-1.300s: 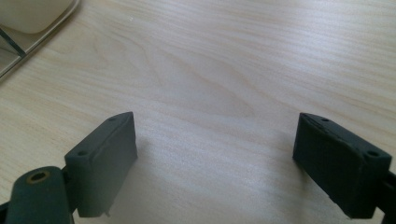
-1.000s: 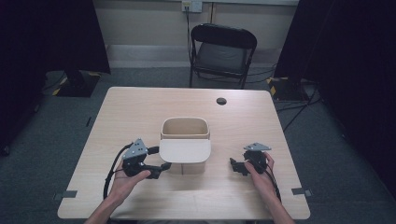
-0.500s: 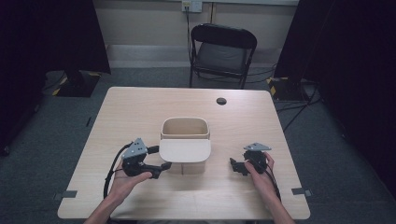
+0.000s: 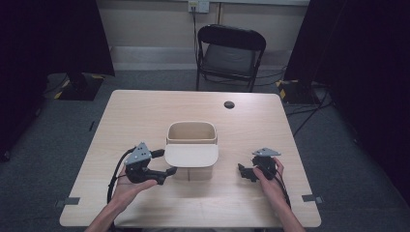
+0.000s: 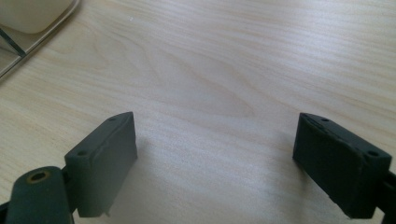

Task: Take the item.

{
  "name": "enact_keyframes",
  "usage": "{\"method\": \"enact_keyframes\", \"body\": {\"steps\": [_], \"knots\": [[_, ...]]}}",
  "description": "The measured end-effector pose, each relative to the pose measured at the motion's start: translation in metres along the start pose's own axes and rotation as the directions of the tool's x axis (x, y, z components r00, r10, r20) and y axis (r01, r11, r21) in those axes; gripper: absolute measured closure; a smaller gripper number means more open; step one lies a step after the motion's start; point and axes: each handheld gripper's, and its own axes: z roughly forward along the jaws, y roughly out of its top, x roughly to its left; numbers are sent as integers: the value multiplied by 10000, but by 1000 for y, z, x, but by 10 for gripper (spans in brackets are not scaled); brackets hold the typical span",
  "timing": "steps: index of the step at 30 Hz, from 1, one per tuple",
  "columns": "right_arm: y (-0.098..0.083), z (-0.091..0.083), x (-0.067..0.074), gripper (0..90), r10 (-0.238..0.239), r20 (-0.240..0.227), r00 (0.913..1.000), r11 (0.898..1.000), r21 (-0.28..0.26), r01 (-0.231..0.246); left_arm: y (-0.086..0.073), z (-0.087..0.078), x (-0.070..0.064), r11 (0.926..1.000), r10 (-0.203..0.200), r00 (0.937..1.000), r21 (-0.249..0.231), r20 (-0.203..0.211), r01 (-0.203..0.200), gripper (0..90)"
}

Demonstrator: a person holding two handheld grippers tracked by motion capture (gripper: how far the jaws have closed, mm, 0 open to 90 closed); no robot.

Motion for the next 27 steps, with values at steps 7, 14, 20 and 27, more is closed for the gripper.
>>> {"method": "enact_keyframes", "body": {"steps": [7, 14, 20, 27], "knots": [[0, 0, 0, 129, -4, -1, 10000, 10000, 0, 4, 2, 2, -2, 10000, -51, 10000, 23, 80, 51, 188], [0, 0, 0, 129, -2, -1, 10000, 10000, -1, 2, 2, 1, 0, 10000, -53, 10000, 30, -28, 53, 198], [0, 0, 0, 129, 0, -1, 10000, 10000, 1, 0, 3, -2, 1, 9998, -130, 9999, -165, -71, 128, 197], [0, 0, 0, 129, 0, 2, 10000, 10000, -8, 0, 9, -3, 3, 9987, -138, 9999, -495, 16, 139, 195]]}}
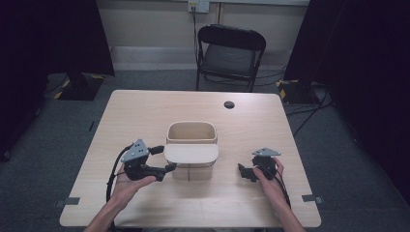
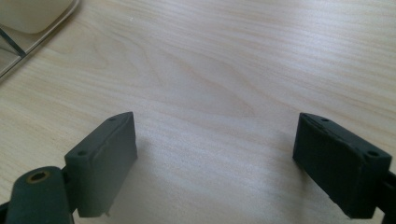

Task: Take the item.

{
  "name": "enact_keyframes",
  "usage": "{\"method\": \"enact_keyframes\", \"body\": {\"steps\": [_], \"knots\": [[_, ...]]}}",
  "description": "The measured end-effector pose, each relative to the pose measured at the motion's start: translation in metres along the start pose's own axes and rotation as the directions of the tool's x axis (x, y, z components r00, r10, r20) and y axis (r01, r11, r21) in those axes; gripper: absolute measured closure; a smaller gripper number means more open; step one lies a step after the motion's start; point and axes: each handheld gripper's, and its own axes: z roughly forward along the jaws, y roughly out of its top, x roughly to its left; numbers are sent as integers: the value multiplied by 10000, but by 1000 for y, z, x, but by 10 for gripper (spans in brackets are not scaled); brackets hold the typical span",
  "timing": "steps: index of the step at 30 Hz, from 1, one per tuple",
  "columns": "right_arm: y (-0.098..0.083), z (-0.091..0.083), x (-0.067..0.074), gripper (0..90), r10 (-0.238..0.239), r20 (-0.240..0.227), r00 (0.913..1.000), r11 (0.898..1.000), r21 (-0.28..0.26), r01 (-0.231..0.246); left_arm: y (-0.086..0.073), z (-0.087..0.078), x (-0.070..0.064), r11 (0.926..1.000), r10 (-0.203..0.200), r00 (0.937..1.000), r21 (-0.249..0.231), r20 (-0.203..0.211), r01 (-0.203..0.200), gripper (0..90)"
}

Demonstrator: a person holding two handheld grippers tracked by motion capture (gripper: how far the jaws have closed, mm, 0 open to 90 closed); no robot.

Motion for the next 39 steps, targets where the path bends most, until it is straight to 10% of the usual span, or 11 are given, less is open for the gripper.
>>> {"method": "enact_keyframes", "body": {"steps": [39], "knots": [[0, 0, 0, 129, -5, -1, 10000, 10000, 7, 5, 11, 5, 12, 10000, 58, 9996, -74, 284, -56, 215]]}}
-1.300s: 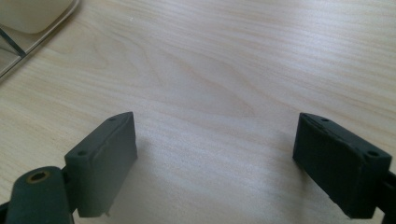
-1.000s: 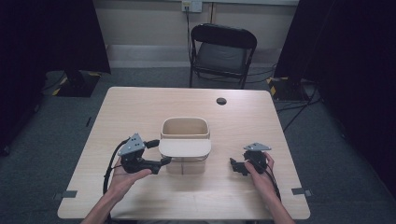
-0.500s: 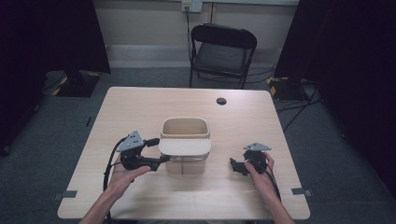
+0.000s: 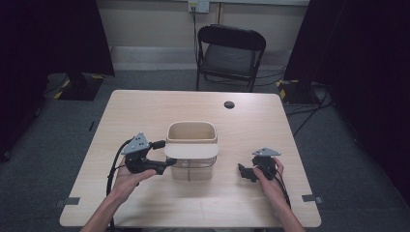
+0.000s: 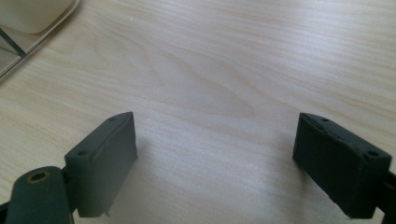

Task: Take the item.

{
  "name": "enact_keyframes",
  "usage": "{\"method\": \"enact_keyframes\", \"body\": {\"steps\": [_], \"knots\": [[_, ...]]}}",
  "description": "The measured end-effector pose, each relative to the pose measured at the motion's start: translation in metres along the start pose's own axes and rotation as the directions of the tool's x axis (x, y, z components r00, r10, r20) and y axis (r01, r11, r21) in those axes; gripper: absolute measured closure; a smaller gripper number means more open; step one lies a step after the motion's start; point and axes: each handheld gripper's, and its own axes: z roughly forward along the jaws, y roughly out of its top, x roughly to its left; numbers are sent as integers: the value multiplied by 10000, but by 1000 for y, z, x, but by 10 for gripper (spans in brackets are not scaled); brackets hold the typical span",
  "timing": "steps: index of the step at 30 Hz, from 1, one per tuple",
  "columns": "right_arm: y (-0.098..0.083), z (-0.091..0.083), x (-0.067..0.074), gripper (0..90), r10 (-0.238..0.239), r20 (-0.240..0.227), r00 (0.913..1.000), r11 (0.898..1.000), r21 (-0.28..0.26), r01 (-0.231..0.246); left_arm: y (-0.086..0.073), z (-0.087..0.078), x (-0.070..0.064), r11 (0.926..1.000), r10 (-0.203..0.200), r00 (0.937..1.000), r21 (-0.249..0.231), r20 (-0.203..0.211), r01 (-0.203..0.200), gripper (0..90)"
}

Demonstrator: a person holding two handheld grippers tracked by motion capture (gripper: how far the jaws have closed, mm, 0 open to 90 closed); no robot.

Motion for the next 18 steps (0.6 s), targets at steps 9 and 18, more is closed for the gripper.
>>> {"method": "enact_keyframes", "body": {"steps": [9, 18], "knots": [[0, 0, 0, 129, 1, -4, 10000, 10000, -1, -1, 0, 2, 3, 9997, -237, 9997, -56, 85, 237, 190], [0, 0, 0, 129, 3, -1, 10000, 10000, 1, -3, 3, 3, 3, 9999, -147, 9999, -86, 60, 147, 195]]}}
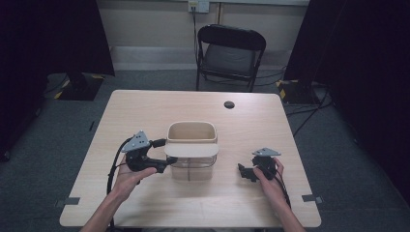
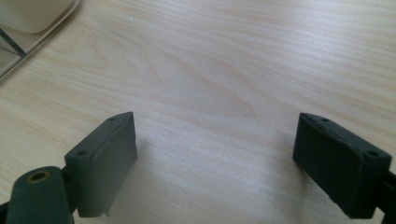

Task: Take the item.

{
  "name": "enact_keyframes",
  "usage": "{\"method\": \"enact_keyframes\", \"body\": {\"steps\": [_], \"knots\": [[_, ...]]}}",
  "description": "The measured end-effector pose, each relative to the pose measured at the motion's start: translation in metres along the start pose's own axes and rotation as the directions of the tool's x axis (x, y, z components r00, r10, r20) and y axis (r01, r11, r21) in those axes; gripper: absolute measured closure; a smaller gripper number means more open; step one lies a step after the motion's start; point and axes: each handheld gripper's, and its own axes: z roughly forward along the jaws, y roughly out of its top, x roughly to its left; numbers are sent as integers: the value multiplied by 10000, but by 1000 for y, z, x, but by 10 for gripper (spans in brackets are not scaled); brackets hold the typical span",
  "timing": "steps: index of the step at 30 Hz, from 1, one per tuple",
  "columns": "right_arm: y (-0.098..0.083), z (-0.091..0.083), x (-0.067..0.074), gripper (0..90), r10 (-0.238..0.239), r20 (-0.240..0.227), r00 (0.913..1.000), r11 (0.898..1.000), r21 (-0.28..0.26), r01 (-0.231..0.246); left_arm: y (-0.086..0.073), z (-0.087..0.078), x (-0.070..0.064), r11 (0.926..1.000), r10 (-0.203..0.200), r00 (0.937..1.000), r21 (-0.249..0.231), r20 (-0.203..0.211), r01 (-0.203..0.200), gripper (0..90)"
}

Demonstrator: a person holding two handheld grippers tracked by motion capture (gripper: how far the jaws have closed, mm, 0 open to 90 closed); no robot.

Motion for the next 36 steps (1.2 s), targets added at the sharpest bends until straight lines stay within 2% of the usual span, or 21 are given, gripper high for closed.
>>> {"method": "enact_keyframes", "body": {"steps": [15, 17, 19, 36], "knots": [[0, 0, 0, 129, -8, -1, 10000, 10000, -6, 8, 3, 0, 2, 10000, 58, 10000, -50, 15, -58, 233], [0, 0, 0, 129, -4, -1, 10000, 10000, -1, 4, 4, 1, 1, 9999, 121, 9999, -25, 67, -121, 240], [0, 0, 0, 129, -8, -3, 10000, 10000, -9, 8, 6, 1, 1, 9994, 333, 9994, 28, -48, -333, 254], [0, 0, 0, 129, 0, -2, 10000, 10000, 0, 0, 14, 4, -1, 9998, -109, 9998, -152, 167, 112, 286]]}}
